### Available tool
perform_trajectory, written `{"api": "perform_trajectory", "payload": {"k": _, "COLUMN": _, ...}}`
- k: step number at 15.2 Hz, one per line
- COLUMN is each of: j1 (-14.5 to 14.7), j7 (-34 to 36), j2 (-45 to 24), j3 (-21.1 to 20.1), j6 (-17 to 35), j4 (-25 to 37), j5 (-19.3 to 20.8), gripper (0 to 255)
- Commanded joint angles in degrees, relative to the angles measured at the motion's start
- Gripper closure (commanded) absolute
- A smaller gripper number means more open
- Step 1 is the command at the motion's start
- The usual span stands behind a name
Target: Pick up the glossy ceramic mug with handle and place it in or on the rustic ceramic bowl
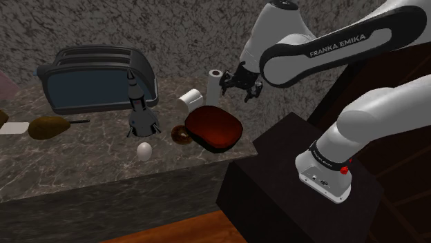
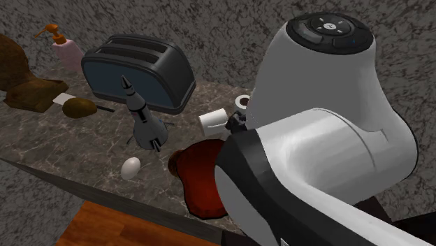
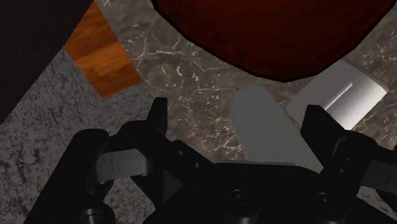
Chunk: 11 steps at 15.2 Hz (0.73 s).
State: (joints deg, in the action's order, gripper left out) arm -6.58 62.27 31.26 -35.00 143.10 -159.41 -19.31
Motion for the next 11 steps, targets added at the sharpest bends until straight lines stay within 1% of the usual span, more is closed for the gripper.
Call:
{"api": "perform_trajectory", "payload": {"k": 1, "j1": -4.5, "j7": 7.3, "j2": -5.1, "j3": -5.5, "j6": 7.0, "j4": 1.3, "j5": 1.8, "gripper": 0}}
{"api": "perform_trajectory", "payload": {"k": 2, "j1": -7.6, "j7": 11.3, "j2": -7.5, "j3": -8.8, "j6": 9.9, "j4": 2.2, "j5": 3.6, "gripper": 0}}
{"api": "perform_trajectory", "payload": {"k": 3, "j1": -11.3, "j7": 15.8, "j2": -9.8, "j3": -12.5, "j6": 12.5, "j4": 3.2, "j5": 6.1, "gripper": 0}}
{"api": "perform_trajectory", "payload": {"k": 4, "j1": -15.9, "j7": 20.7, "j2": -11.9, "j3": -16.8, "j6": 15.0, "j4": 4.4, "j5": 9.2, "gripper": 0}}
{"api": "perform_trajectory", "payload": {"k": 5, "j1": -21.6, "j7": 26.0, "j2": -13.9, "j3": -22.0, "j6": 17.1, "j4": 5.6, "j5": 13.0, "gripper": 0}}
{"api": "perform_trajectory", "payload": {"k": 6, "j1": -28.4, "j7": 32.0, "j2": -15.7, "j3": -28.0, "j6": 19.0, "j4": 7.0, "j5": 17.7, "gripper": 0}}
{"api": "perform_trajectory", "payload": {"k": 7, "j1": -36.7, "j7": 38.3, "j2": -17.1, "j3": -35.5, "j6": 20.5, "j4": 8.6, "j5": 22.7, "gripper": 0}}
{"api": "perform_trajectory", "payload": {"k": 8, "j1": -46.5, "j7": 44.4, "j2": -17.9, "j3": -44.4, "j6": 21.7, "j4": 10.3, "j5": 27.4, "gripper": 0}}
{"api": "perform_trajectory", "payload": {"k": 9, "j1": -56.9, "j7": 49.1, "j2": -17.6, "j3": -54.1, "j6": 22.8, "j4": 12.0, "j5": 30.3, "gripper": 0}}
{"api": "perform_trajectory", "payload": {"k": 10, "j1": -65.9, "j7": 52.4, "j2": -16.3, "j3": -62.7, "j6": 23.7, "j4": 13.8, "j5": 31.1, "gripper": 0}}
{"api": "perform_trajectory", "payload": {"k": 11, "j1": -72.5, "j7": 53.9, "j2": -14.0, "j3": -69.2, "j6": 24.6, "j4": 15.6, "j5": 29.6, "gripper": 0}}
